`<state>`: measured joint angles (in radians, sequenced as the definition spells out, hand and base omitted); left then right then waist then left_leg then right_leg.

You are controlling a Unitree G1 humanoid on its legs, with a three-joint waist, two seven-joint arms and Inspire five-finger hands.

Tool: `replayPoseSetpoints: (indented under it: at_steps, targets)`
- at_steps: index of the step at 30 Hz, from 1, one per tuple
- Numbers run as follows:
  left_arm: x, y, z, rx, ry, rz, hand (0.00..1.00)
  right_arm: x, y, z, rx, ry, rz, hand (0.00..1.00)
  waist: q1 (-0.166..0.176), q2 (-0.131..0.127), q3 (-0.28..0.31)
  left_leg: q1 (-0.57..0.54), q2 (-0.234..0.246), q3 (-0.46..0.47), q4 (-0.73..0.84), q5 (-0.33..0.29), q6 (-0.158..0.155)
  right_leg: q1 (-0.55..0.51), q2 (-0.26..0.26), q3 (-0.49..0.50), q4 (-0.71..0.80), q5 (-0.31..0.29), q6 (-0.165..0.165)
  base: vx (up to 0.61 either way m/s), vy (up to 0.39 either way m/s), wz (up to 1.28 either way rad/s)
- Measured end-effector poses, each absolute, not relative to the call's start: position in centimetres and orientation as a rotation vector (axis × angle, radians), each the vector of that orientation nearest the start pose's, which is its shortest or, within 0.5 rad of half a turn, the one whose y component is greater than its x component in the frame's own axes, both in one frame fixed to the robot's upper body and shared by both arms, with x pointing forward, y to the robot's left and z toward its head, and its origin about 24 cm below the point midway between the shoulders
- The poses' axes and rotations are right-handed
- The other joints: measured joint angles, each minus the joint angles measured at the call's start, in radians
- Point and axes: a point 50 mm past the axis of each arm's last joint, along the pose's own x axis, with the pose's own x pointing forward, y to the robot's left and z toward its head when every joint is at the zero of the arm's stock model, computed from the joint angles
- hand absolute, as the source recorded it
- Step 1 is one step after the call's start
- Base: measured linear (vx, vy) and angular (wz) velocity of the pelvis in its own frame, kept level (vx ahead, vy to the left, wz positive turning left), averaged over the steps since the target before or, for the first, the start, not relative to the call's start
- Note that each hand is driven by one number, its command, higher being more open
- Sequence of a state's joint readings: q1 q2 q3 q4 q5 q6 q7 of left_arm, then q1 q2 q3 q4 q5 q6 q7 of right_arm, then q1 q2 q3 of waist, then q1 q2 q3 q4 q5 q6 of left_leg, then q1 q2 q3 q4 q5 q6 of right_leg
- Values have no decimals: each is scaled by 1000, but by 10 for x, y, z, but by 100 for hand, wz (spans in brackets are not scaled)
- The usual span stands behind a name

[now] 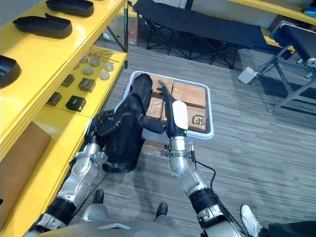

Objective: Walk over and take three plastic housings, then place them on the shelf

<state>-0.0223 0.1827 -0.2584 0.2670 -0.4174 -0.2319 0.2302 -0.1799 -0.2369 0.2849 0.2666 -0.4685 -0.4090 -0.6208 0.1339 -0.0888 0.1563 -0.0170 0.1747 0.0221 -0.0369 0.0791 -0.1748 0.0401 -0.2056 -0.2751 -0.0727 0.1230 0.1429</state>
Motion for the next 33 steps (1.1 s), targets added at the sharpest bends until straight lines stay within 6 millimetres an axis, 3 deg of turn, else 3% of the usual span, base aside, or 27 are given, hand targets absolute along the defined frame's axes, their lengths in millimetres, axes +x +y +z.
replayPoseSetpoints:
  at_steps: [2,9,16,21,27,33]
  targets:
    - [239,158,-8,-210,127,152,0,268,-128,63,-518,-502,-142,100,2,3,-1,8,0,-2,-1,-3,0,8,0,-1,1,-6,1,0,-1,2]
    - [230,191,-6,-115,81,449,0,251,-127,30,-497,-282,-149,100,6,13,-8,28,0,-3,2,-9,1,31,0,-7,2,-16,2,15,4,1]
    - [223,206,5,-148,-10,638,0,247,-130,21,-458,-209,-170,100,1,16,-10,33,1,12,18,-25,3,34,0,8,1,-18,3,8,7,-6]
    - [210,218,27,-218,-154,722,0,240,-138,11,-316,-110,-151,100,0,20,-15,46,1,21,17,-32,4,38,-1,10,3,-23,-3,-2,5,-4]
    - [194,230,63,-259,-353,746,0,240,-147,10,-119,-80,-78,100,1,52,-34,49,0,14,16,-33,2,48,-1,0,3,-28,0,-2,1,3]
    - [178,235,69,-252,-393,761,0,240,-141,9,30,-58,26,100,28,71,-47,41,-2,-22,14,-39,1,67,-1,-50,0,-46,-3,-3,1,20]
